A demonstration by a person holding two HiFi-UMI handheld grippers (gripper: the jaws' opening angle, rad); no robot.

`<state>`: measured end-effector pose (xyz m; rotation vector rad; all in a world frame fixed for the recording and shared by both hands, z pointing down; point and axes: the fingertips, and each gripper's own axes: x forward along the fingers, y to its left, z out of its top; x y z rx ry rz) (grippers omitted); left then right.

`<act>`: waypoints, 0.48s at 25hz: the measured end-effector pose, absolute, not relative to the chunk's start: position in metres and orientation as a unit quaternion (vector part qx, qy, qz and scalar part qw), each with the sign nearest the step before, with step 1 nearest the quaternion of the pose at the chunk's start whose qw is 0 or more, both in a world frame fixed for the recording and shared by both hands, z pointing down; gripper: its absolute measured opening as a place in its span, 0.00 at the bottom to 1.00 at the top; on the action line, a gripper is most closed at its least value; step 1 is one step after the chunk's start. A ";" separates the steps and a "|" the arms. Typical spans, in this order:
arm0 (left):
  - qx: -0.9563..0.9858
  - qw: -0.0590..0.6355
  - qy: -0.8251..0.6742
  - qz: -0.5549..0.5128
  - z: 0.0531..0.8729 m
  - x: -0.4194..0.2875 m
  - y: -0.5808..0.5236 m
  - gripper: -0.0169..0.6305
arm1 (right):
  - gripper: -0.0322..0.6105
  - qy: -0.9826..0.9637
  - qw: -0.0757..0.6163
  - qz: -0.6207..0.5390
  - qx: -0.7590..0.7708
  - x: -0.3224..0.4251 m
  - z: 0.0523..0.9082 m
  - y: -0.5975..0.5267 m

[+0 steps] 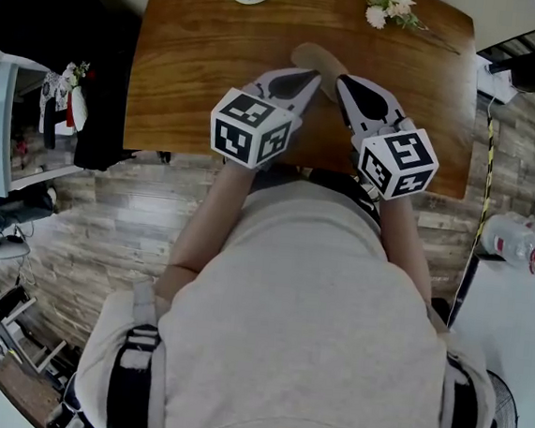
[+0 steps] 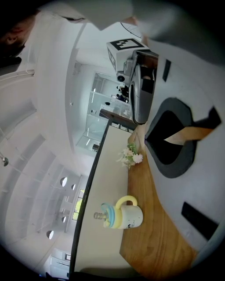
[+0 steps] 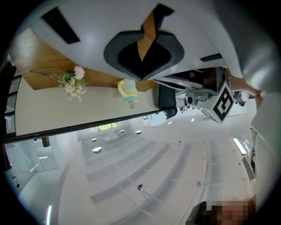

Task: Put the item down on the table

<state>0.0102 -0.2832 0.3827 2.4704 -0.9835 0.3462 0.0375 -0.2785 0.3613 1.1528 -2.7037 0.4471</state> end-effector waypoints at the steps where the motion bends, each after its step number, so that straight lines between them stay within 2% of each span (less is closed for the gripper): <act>1: 0.897 0.228 -0.357 0.125 0.383 0.010 -0.283 0.04 | 0.07 -0.906 0.083 0.152 0.385 0.037 0.362 -0.278; 12: 0.897 0.234 -0.353 0.125 0.386 0.012 -0.280 0.04 | 0.07 -0.906 0.090 0.164 0.380 0.037 0.368 -0.274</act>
